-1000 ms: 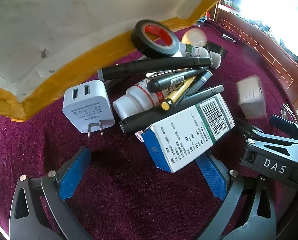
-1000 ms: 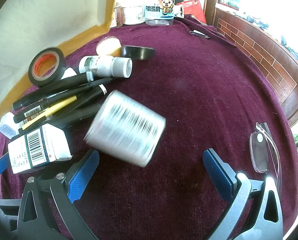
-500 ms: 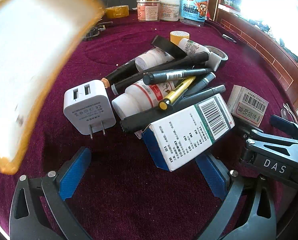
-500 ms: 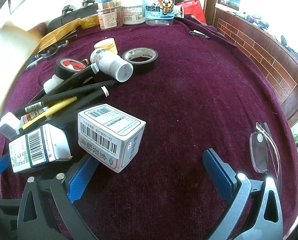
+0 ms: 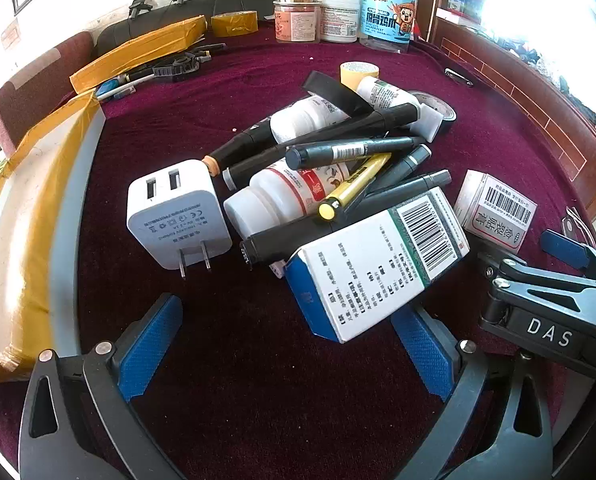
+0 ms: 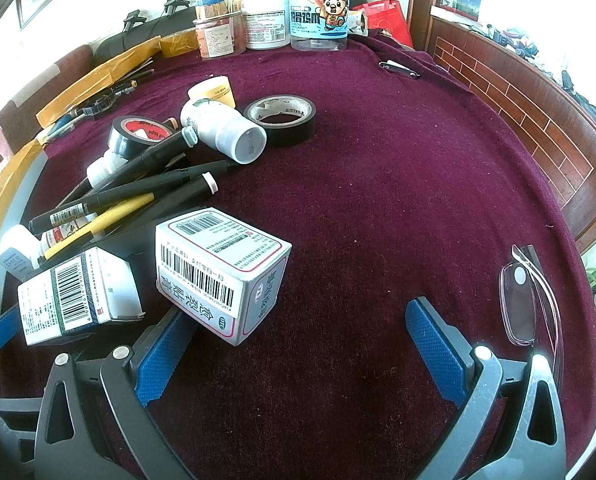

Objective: Organize rigid objects
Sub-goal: 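Grasp the small white barcode box with the right gripper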

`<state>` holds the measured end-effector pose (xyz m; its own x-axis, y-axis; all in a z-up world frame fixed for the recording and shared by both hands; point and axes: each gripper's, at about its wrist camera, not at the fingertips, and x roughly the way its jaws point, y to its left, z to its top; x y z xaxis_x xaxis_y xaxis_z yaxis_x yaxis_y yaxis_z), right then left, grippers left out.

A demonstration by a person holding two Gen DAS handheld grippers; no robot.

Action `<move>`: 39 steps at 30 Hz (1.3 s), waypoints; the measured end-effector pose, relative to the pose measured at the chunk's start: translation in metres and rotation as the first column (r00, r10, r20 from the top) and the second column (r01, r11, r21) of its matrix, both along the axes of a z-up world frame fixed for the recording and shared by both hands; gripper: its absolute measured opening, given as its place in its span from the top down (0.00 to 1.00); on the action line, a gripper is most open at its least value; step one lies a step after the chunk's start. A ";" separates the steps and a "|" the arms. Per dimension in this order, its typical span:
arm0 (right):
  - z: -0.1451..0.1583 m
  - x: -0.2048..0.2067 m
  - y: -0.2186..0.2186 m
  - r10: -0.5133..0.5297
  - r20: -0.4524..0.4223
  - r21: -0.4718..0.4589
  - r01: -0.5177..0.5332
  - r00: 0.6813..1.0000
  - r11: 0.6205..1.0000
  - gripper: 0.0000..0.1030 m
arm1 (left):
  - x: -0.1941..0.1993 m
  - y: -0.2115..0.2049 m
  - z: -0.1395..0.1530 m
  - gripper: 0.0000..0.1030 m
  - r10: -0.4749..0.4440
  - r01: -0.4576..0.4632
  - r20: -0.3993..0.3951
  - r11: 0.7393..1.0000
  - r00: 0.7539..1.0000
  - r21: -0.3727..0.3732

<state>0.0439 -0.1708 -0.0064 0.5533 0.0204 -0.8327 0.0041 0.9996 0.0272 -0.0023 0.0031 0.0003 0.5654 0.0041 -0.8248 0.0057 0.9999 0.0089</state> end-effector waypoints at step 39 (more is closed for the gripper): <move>0.020 -0.058 -0.012 0.364 0.032 0.137 -0.365 0.931 0.921 0.08 | -0.052 0.029 0.028 0.00 -0.223 0.229 0.070 0.968 0.972 -0.103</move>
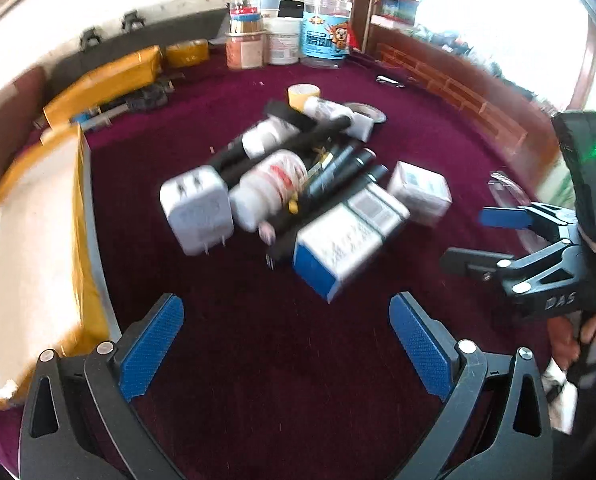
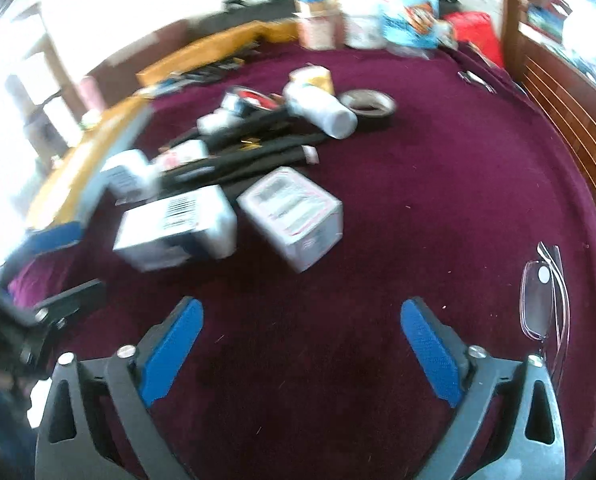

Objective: Organize rigid objects
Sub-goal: 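Grasp the small white barcode box with the right gripper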

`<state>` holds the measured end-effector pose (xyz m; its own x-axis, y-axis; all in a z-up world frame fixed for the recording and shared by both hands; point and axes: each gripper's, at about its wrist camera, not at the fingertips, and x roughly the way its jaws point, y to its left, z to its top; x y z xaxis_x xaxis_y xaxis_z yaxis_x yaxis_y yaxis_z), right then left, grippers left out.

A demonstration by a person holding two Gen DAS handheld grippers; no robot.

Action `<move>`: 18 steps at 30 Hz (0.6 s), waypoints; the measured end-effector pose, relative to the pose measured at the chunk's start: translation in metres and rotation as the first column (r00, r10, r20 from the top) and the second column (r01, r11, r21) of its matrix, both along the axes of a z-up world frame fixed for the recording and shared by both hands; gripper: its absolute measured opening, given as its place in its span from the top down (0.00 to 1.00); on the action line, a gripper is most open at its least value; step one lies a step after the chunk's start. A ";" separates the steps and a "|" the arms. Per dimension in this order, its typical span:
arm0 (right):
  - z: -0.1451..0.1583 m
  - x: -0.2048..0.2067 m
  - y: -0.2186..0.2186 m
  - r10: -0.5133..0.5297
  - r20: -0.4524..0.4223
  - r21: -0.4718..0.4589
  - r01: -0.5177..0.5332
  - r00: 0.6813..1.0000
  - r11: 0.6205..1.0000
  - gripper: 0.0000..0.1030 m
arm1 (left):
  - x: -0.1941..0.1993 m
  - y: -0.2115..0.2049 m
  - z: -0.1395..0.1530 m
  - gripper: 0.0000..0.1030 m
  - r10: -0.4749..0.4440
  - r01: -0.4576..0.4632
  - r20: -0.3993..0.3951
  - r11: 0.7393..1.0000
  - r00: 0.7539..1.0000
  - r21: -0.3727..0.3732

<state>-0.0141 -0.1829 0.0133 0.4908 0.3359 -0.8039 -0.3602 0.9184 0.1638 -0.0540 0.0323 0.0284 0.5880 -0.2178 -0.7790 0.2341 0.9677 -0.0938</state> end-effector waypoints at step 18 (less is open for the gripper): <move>-0.003 0.050 0.039 0.214 0.055 -0.126 -0.206 0.975 0.970 0.71 | -0.021 0.013 0.001 0.29 -0.070 0.073 0.041 0.993 0.997 -0.093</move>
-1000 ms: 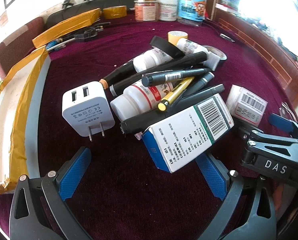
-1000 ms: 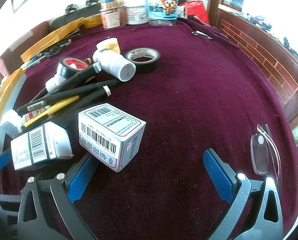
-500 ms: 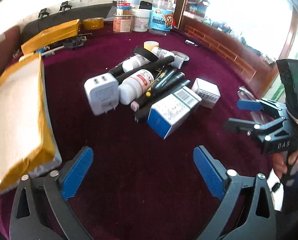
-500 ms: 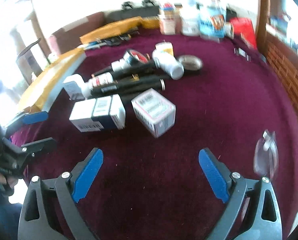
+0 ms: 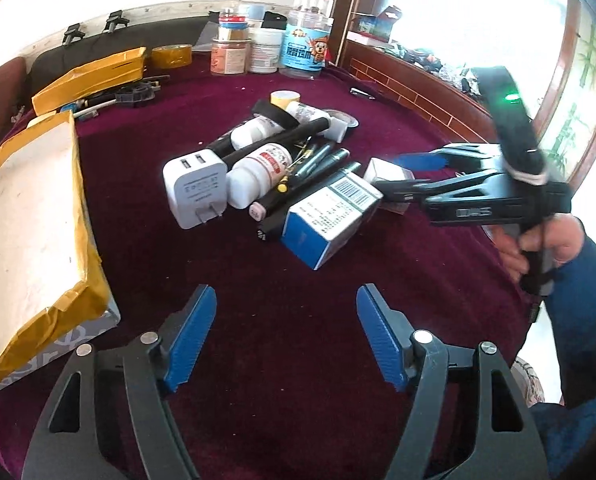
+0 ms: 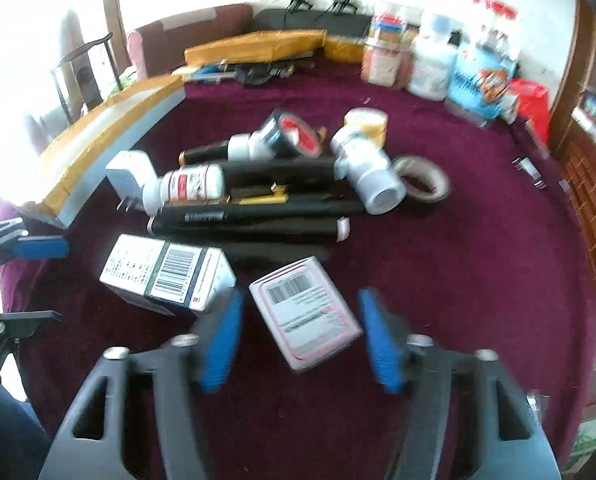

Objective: Organize rigid objects
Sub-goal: 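Grasp the small white barcode box with the right gripper, then grasp the white-and-blue medicine box with the left gripper while the right holds its box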

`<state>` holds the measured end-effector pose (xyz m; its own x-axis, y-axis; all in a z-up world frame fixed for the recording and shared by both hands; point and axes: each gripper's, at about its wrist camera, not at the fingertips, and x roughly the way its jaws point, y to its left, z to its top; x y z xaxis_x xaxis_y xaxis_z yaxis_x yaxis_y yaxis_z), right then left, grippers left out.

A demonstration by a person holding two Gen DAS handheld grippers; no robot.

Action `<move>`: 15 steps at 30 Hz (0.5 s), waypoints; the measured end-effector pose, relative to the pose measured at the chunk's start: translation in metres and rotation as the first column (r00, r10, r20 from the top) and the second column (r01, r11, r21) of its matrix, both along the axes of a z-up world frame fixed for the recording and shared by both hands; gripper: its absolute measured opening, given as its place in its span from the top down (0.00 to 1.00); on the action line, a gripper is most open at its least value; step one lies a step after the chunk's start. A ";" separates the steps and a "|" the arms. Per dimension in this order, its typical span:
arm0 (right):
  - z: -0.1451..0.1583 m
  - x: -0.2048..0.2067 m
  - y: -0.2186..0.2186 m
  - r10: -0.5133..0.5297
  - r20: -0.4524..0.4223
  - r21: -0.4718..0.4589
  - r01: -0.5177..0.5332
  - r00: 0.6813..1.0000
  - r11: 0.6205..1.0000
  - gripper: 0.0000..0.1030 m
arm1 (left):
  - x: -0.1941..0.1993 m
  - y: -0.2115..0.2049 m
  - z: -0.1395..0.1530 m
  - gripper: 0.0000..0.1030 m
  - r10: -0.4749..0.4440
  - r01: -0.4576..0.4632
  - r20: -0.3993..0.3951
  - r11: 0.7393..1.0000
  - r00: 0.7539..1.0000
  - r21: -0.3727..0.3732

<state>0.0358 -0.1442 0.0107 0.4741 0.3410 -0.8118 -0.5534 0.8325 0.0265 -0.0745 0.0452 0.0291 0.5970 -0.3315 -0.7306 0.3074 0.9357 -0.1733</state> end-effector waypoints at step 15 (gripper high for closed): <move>-0.006 -0.034 -0.039 -0.146 -0.053 0.185 0.153 0.988 0.971 0.70 | 0.042 -0.045 0.010 0.46 -0.187 0.181 0.024 0.972 0.982 0.146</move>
